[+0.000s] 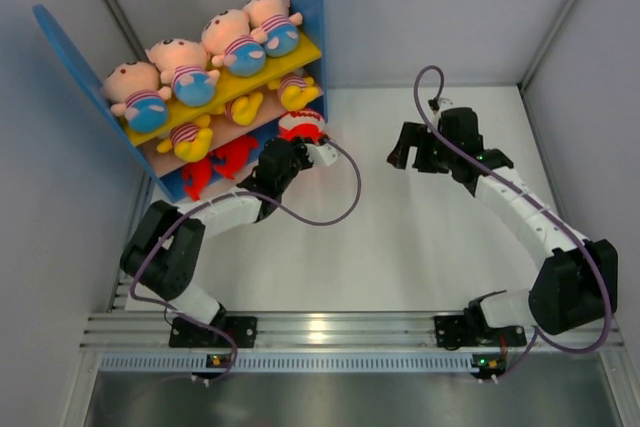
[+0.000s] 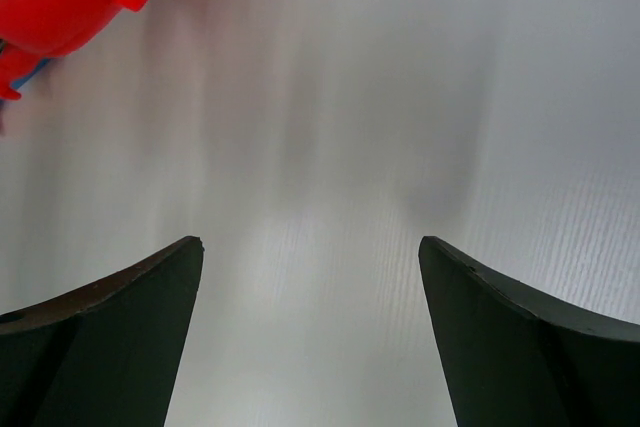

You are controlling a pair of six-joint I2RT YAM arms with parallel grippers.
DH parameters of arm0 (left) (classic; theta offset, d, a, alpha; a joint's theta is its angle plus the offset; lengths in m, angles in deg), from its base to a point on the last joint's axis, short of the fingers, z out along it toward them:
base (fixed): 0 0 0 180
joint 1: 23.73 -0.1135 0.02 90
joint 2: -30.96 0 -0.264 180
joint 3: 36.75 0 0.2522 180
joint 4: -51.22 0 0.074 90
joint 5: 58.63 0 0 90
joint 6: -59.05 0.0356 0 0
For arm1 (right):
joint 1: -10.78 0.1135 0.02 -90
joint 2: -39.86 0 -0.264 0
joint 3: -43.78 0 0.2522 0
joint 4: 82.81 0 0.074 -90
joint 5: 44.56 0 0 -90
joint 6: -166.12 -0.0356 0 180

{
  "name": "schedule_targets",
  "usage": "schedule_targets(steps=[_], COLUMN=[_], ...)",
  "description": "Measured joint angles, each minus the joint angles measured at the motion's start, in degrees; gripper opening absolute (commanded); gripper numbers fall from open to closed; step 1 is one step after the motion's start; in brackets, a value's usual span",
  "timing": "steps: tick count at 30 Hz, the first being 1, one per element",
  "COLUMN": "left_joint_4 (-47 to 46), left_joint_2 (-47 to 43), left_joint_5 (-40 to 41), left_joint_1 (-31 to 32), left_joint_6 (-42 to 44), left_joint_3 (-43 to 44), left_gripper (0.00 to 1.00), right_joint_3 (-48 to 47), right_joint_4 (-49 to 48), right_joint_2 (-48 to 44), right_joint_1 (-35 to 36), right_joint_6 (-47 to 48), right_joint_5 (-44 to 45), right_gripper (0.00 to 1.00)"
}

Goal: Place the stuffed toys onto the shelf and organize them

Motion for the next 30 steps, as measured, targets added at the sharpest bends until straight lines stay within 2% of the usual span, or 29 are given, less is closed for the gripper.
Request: schedule_targets(steps=[10,20,22,23,26,30], left_joint_4=[-12.4,-12.5,-11.9,-11.4,-10.8,-9.3], left_joint_2=[15.4,23.4,25.1,25.6,25.8,25.6], left_joint_5=[8.3,5.5,5.4,5.4,4.7,3.6], left_joint_1=[-1.1,-3.5,-4.0,-4.2,-4.5,-4.6], left_joint_6=[0.9,1.0,1.0,0.9,1.0,1.1], left_joint_3=[4.0,9.5,11.0,11.6,11.9,11.5], left_gripper=[0.00,0.01,0.19,0.39,0.64,0.71], right_joint_3=[-0.2,-0.2,-0.2,-0.2,-0.2,-0.2], right_joint_4=[1.6,2.0,2.0,2.0,2.0,2.0], right_joint_2=[0.0,0.8,1.1,1.3,1.5,1.5], right_joint_1=[-2.4,-4.8,-5.0,-5.1,-5.2,-5.2], right_joint_6=[3.1,4.2,4.3,4.5,4.6,4.7], right_joint_5=[0.0,-0.5,-0.6,-0.6,-0.8,-1.4], right_gripper=[0.90,0.90,0.90,0.90,0.90,0.90])
